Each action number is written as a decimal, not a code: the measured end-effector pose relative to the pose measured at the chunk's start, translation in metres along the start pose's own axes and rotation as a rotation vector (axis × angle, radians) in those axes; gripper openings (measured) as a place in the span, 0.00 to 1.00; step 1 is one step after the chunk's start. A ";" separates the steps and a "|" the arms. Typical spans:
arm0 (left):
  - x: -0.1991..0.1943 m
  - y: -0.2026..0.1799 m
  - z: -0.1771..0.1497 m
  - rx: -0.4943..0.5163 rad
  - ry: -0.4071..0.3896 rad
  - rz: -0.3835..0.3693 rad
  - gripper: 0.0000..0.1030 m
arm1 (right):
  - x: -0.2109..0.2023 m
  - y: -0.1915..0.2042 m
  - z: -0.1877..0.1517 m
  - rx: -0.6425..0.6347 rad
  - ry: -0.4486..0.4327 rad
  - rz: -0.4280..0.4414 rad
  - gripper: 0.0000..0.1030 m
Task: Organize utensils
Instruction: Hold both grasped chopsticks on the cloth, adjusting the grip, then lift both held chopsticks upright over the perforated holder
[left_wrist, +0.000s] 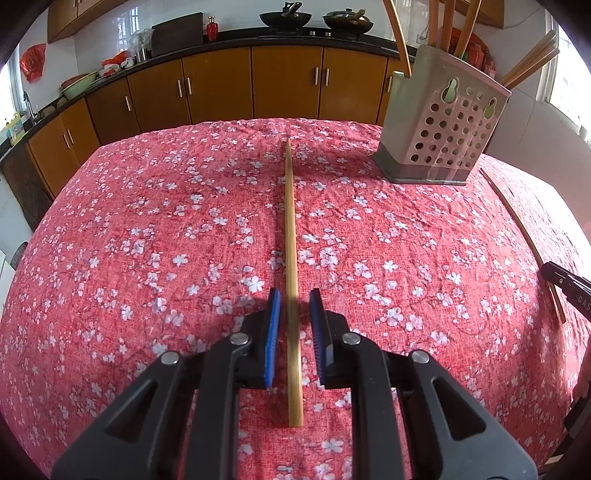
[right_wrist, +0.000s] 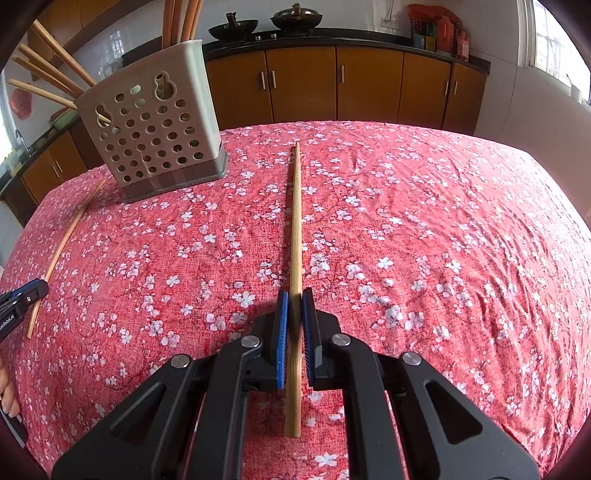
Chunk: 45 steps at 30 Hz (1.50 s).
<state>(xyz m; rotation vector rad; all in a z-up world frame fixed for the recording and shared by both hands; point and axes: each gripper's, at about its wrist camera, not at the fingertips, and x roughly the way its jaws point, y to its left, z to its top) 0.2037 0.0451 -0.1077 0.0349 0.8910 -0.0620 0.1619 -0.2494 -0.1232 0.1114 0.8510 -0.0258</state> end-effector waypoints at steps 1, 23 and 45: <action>-0.001 -0.001 -0.001 0.002 0.000 0.001 0.17 | 0.000 0.000 0.000 0.000 0.000 0.001 0.09; -0.070 0.019 0.013 -0.015 -0.122 -0.046 0.08 | -0.085 -0.013 0.026 0.029 -0.211 0.049 0.08; -0.186 -0.008 0.084 -0.015 -0.450 -0.202 0.08 | -0.176 -0.010 0.081 0.033 -0.466 0.180 0.07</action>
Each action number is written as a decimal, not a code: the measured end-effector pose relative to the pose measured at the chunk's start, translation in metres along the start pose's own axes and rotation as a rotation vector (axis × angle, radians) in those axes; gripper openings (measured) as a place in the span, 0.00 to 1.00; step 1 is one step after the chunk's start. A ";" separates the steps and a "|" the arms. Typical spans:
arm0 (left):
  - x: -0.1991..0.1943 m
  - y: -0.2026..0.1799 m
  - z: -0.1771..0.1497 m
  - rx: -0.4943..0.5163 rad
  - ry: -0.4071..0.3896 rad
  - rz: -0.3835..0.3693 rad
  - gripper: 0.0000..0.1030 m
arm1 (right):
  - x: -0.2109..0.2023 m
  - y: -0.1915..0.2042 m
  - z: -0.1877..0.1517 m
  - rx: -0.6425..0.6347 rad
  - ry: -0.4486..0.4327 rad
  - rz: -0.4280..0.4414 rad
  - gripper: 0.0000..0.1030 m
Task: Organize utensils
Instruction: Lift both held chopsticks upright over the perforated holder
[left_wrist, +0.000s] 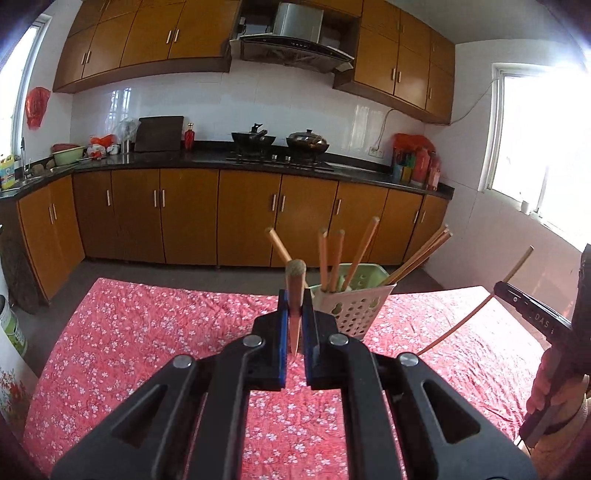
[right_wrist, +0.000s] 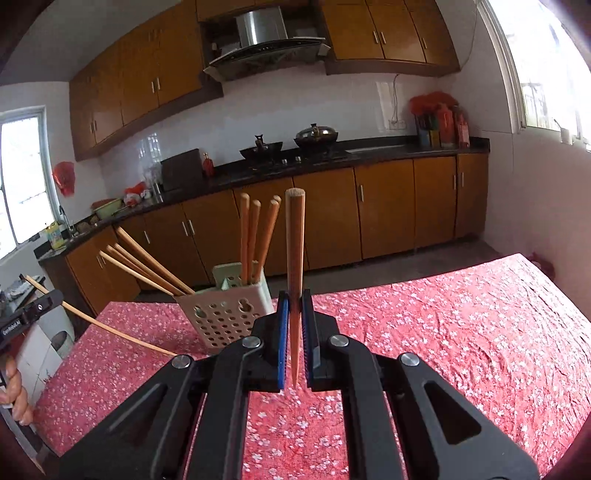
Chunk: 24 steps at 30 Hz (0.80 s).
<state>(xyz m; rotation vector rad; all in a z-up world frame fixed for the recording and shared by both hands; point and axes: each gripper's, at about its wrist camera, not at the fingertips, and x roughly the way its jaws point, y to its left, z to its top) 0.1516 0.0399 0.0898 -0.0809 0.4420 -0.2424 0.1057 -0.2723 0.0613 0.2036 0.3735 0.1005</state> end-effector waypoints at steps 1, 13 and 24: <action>-0.003 -0.006 0.005 0.004 -0.014 -0.018 0.08 | -0.004 0.004 0.007 -0.002 -0.019 0.019 0.07; -0.003 -0.060 0.070 0.023 -0.190 -0.084 0.08 | -0.018 0.048 0.072 -0.073 -0.246 0.081 0.07; 0.054 -0.057 0.076 0.042 -0.140 -0.015 0.07 | 0.042 0.053 0.068 -0.092 -0.201 0.061 0.07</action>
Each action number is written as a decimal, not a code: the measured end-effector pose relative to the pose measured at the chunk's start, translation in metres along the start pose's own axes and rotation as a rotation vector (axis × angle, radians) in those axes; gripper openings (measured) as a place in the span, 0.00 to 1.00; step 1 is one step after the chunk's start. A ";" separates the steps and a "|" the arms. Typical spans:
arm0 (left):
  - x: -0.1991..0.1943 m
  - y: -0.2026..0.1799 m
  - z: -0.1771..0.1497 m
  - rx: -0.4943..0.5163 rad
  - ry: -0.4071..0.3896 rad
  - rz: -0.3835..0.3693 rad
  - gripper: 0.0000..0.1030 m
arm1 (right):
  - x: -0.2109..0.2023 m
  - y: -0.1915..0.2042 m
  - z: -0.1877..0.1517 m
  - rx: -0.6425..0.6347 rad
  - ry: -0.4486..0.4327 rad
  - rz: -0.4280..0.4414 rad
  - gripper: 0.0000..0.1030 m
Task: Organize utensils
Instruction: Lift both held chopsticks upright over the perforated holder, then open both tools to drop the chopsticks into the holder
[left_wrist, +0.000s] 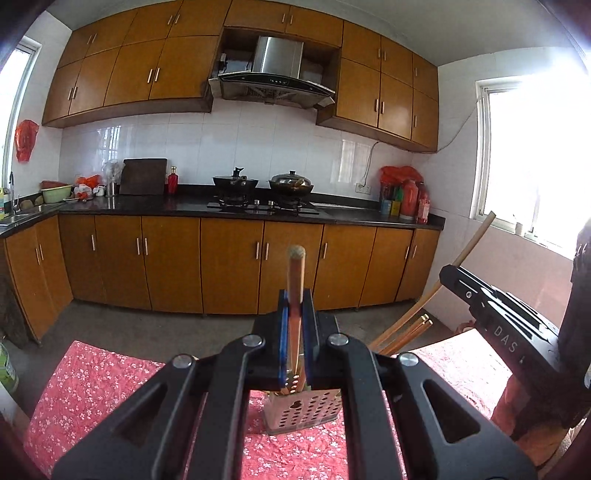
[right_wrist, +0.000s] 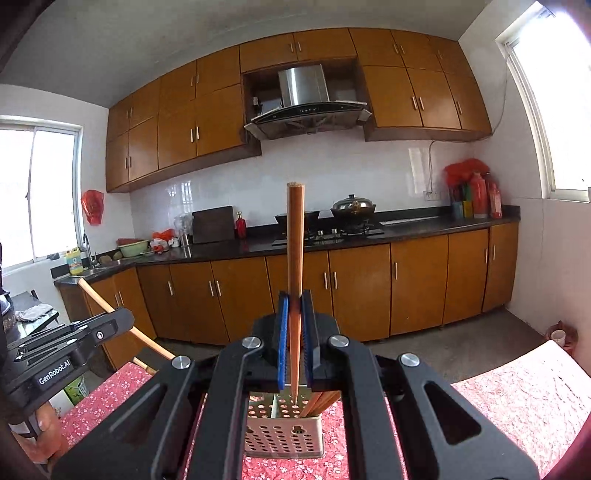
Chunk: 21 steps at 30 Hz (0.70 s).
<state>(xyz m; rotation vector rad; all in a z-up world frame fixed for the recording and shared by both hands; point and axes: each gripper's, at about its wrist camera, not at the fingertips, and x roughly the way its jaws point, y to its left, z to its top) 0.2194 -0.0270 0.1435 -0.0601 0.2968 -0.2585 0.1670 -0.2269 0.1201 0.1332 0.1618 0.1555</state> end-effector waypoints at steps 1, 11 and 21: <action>0.003 -0.001 -0.001 0.001 0.005 0.000 0.08 | 0.006 -0.001 -0.002 0.003 0.015 0.002 0.07; 0.024 0.012 -0.008 -0.035 0.043 0.008 0.15 | 0.019 -0.004 -0.008 0.010 0.066 -0.002 0.23; -0.006 0.025 -0.001 -0.055 -0.009 0.046 0.37 | -0.001 -0.013 -0.006 0.006 0.058 -0.049 0.39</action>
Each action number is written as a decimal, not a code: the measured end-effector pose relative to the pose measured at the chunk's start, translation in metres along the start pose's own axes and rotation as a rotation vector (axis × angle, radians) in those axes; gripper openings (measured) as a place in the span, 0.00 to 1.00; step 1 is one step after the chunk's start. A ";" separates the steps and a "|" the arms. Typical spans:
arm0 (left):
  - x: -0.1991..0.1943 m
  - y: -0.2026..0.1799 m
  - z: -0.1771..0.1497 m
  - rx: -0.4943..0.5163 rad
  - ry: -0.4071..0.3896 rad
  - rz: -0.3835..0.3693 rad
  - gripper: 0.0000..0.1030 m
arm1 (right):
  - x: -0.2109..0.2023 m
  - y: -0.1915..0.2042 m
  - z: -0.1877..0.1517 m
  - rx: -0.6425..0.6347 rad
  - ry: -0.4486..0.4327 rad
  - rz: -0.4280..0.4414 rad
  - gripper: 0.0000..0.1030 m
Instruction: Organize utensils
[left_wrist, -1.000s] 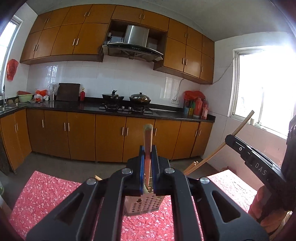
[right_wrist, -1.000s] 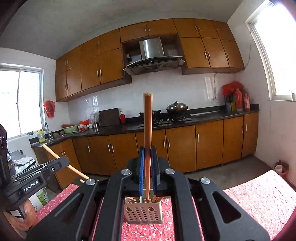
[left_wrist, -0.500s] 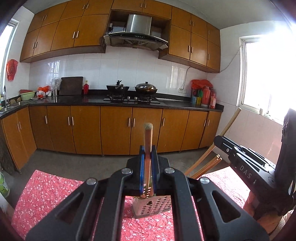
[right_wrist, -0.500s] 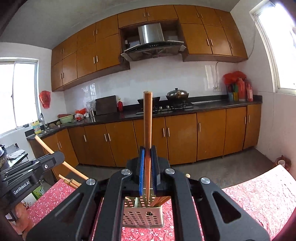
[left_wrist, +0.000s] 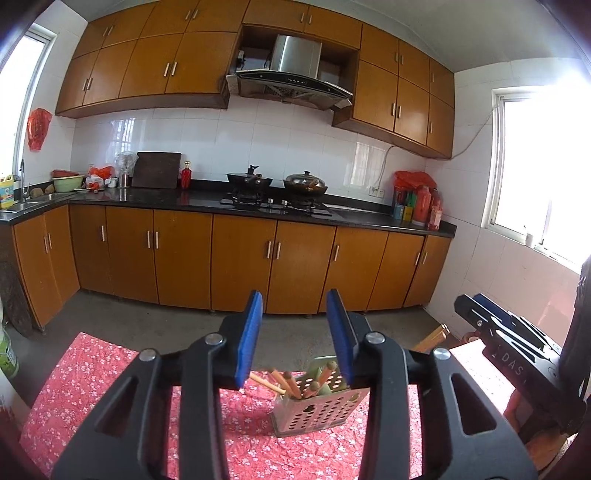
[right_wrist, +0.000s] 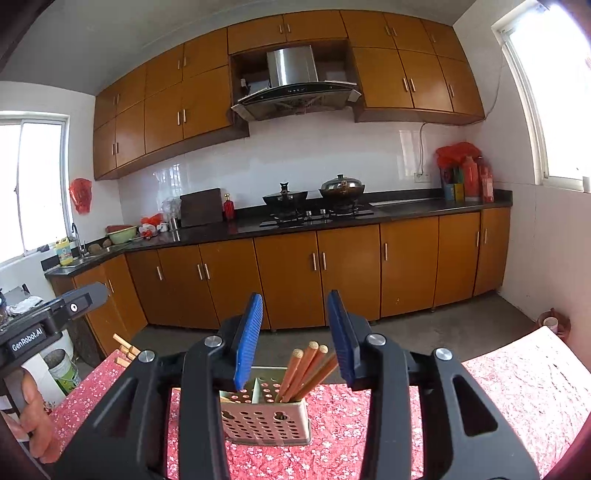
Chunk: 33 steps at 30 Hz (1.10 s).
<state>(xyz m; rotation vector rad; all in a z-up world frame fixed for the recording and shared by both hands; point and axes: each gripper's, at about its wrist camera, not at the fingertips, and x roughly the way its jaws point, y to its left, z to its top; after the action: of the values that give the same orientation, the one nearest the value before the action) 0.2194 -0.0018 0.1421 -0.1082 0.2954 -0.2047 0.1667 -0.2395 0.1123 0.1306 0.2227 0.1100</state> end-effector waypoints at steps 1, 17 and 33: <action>-0.004 0.002 0.000 -0.002 -0.003 0.007 0.38 | -0.002 -0.001 -0.001 0.000 0.000 -0.003 0.40; -0.103 0.023 -0.040 0.056 -0.041 0.095 0.86 | -0.091 0.000 -0.030 -0.031 0.006 -0.057 0.85; -0.175 -0.004 -0.169 0.172 0.017 0.224 0.96 | -0.150 0.034 -0.132 -0.109 0.058 -0.208 0.98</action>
<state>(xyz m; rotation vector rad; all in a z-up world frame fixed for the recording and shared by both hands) 0.0041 0.0190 0.0307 0.0967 0.3033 -0.0082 -0.0118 -0.2088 0.0212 -0.0048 0.2866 -0.0808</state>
